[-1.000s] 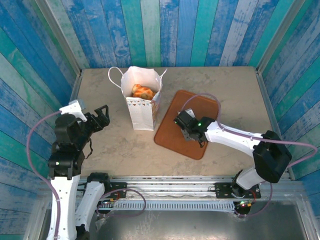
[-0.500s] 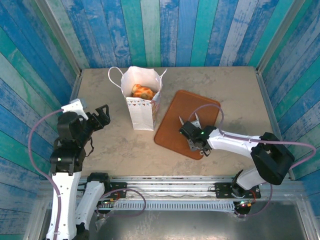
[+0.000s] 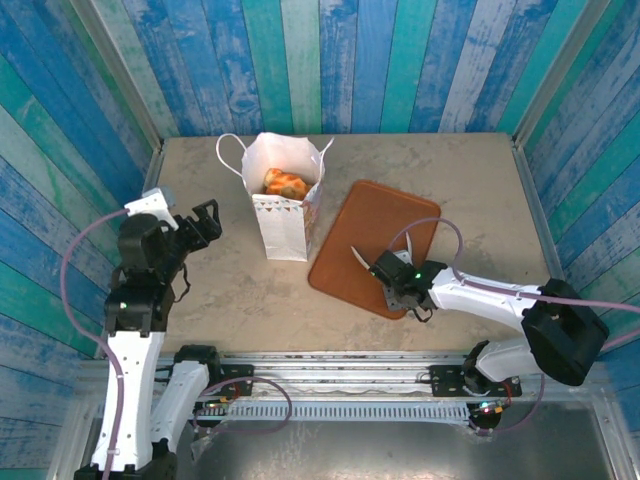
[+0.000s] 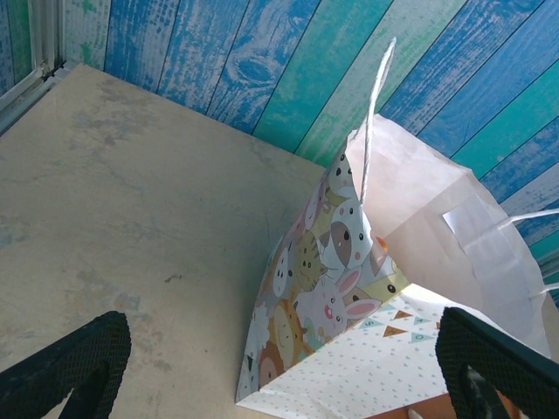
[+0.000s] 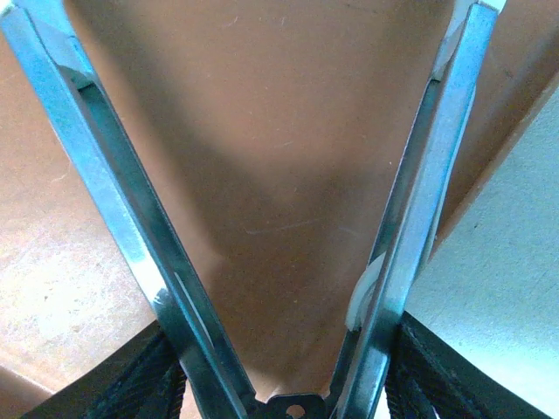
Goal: Place the fake bread into the paper bag
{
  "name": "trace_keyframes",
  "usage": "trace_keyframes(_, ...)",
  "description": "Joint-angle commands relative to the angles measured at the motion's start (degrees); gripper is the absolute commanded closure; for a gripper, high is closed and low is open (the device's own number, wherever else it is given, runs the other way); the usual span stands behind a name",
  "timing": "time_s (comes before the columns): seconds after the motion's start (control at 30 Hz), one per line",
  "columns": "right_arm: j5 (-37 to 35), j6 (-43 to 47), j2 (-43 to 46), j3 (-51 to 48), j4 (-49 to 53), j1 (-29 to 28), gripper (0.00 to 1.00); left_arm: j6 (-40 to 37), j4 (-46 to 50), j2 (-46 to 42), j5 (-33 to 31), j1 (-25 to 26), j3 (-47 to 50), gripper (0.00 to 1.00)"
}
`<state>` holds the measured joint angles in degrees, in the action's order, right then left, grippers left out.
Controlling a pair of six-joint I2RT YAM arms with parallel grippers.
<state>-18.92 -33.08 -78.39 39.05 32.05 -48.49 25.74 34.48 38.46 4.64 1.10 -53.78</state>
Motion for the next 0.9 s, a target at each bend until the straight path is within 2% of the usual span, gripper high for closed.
trace_keyframes(0.0, 0.75, -1.12, 1.78, 0.48, 0.90, 0.27, 0.39, 0.75, -3.22, 0.62, 0.18, -0.18, 0.90, 0.06)
trace_keyframes(0.27, -1.35, 0.81, 7.01, 3.57, 4.35, 0.33, 0.23, 2.69, -6.21, 1.17, -0.50, -0.22, 3.26, 0.06)
trace_keyframes(0.43, -2.81, 4.74, 13.13, 6.84, 6.25, 3.14, 0.14, 4.20, -9.46, 1.29, -2.71, -0.22, 6.34, 0.06)
trace_keyframes(0.63, -1.50, 11.92, 23.42, 6.49, -0.16, 13.62, 0.01, 4.68, -16.13, 1.85, -10.77, -0.22, 11.75, 0.06)
trace_keyframes(0.67, -1.78, 12.91, 25.26, 5.31, -2.25, 16.79, 0.00, 4.75, -17.65, 1.96, -12.39, -0.22, 12.98, 0.06)
trace_keyframes(0.87, -3.90, 17.51, 34.18, -5.24, -17.42, 28.10, 0.00, 2.44, -31.10, 0.54, -17.92, -0.19, 23.35, 0.06)
